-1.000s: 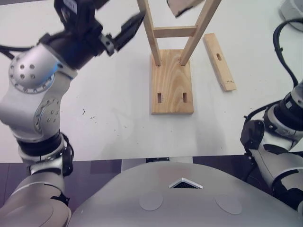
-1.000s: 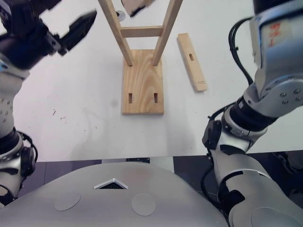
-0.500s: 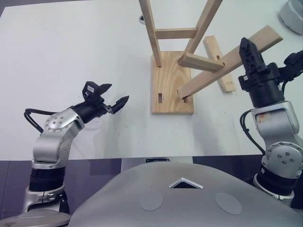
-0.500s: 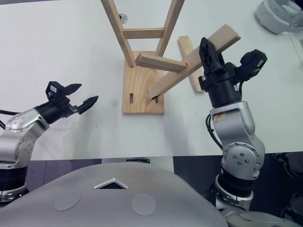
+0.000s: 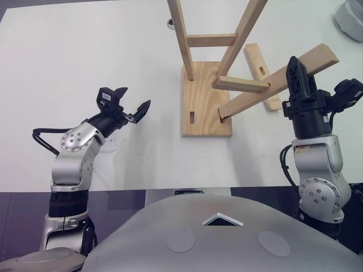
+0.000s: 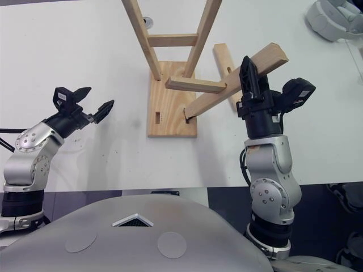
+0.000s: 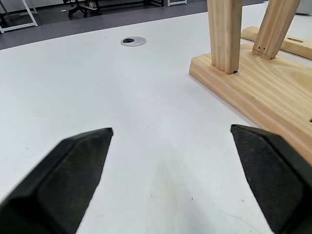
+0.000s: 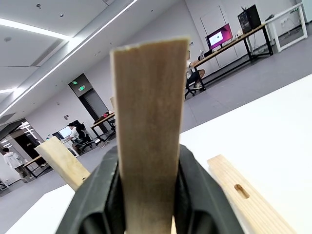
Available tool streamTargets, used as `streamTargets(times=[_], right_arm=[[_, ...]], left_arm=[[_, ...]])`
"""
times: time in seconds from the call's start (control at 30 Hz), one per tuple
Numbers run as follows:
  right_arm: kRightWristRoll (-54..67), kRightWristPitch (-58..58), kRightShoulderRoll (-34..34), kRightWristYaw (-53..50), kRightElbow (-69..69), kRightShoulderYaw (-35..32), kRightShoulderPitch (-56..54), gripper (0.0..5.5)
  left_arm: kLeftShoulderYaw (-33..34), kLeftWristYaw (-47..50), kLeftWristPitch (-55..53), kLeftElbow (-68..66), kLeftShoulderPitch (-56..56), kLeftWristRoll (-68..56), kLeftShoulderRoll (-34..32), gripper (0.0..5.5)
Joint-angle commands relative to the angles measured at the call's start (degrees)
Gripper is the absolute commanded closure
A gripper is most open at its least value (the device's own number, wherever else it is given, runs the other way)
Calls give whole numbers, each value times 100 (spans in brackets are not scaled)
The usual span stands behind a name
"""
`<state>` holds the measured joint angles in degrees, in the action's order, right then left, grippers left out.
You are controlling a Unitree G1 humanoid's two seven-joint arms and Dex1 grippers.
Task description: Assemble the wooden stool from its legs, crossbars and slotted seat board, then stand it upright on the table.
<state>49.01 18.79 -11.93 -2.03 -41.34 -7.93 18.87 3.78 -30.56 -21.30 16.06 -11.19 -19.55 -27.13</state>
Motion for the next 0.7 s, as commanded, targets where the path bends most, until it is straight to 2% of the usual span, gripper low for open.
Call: streamTargets(times=[0.03,0.33,0.7], right_arm=[[-210,191,30,-201,-92,3,248,445],[366,364,32,-349,-286,-201,492,445],[1030,397,-7,-695,-682,-416,242,445]], left_arm=[[80,128,-51,107,43,104,-9,103],[143,241,-51,174,-63,92,-7,103],[75,319,-19,135,-43,140,91,103]])
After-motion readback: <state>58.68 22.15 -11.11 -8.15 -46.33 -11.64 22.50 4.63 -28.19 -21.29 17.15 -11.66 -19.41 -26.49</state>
